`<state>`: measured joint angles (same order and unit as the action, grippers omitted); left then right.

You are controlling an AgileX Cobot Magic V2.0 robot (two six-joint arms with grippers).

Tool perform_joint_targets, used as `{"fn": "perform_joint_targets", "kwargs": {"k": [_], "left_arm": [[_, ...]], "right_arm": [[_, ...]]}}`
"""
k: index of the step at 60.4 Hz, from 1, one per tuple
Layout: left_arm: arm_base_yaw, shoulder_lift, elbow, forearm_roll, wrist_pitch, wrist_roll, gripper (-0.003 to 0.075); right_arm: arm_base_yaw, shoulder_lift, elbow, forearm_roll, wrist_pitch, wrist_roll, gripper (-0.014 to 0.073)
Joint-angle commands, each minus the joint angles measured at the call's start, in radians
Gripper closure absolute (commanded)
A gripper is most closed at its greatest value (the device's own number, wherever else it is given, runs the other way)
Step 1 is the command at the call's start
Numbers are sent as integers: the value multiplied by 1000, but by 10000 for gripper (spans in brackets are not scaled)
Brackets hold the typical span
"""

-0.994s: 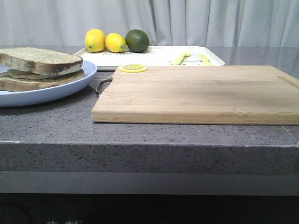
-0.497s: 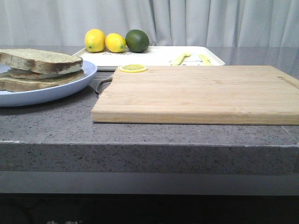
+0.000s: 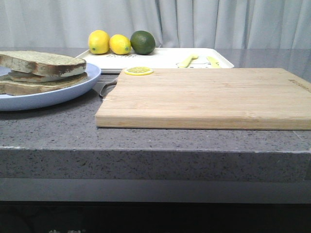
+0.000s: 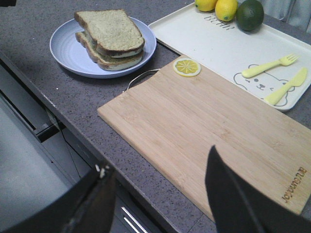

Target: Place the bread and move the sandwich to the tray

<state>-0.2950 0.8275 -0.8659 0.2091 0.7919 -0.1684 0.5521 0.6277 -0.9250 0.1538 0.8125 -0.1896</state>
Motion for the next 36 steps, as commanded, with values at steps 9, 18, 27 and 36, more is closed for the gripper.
{"fn": "perform_joint_targets", "kwargs": {"k": [9,18,27,36], "left_arm": [[61,170,-208,15,170,-9,278],[173,277,-287,-52,218,8,304],[293,366,-333,-239,216,120,364],[401,441,-343,-448,216,254,368]], "right_arm": [[-1,-2,-21,2,-82,-1,160],[-1,-2,-21,2,-82,-1,160],[-1,-2,-21,2,-82,-1,160],[-1,-2,-21,2,-82,-1,160]]}}
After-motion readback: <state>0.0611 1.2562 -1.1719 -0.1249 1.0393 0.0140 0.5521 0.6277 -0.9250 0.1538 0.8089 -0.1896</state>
